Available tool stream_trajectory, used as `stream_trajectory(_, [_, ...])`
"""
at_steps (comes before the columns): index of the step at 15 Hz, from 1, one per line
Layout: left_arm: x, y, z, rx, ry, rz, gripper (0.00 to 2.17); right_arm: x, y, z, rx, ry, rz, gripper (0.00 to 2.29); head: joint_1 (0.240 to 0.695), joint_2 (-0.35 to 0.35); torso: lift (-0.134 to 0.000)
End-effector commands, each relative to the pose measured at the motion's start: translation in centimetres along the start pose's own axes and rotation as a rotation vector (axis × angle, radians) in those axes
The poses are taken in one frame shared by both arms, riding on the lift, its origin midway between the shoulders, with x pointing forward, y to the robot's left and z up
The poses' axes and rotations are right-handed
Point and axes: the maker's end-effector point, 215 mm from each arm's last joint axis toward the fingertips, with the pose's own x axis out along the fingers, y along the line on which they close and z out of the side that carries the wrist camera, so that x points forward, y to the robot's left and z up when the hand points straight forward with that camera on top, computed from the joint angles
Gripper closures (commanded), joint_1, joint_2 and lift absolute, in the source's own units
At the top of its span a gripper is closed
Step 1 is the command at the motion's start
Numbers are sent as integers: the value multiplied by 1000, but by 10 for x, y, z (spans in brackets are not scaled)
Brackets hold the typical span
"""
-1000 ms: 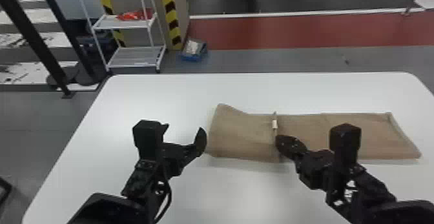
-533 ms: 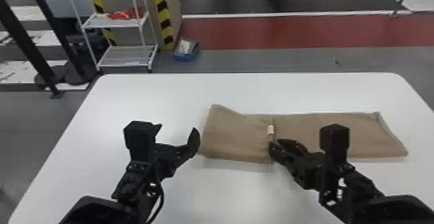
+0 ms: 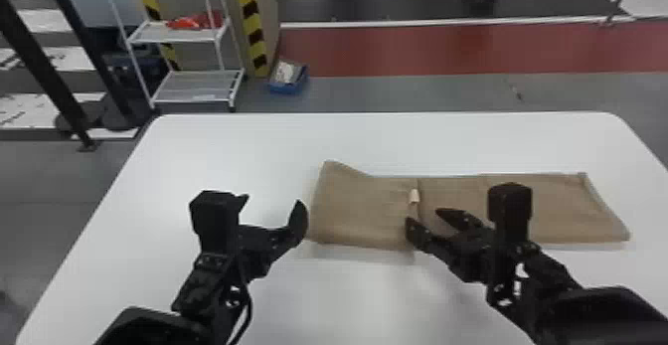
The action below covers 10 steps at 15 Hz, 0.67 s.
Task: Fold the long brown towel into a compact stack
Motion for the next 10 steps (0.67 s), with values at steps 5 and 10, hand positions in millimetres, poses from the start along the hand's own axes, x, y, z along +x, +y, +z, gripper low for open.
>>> stream_trajectory(5, [-1, 6, -4, -4, 2, 9, 66, 10, 15, 1, -6, 3, 28, 475, 695, 97, -125])
stream_trajectory(10, [-1, 8, -3, -4, -1, 11, 66, 15, 12, 1, -6, 18, 28, 620, 695, 109, -125])
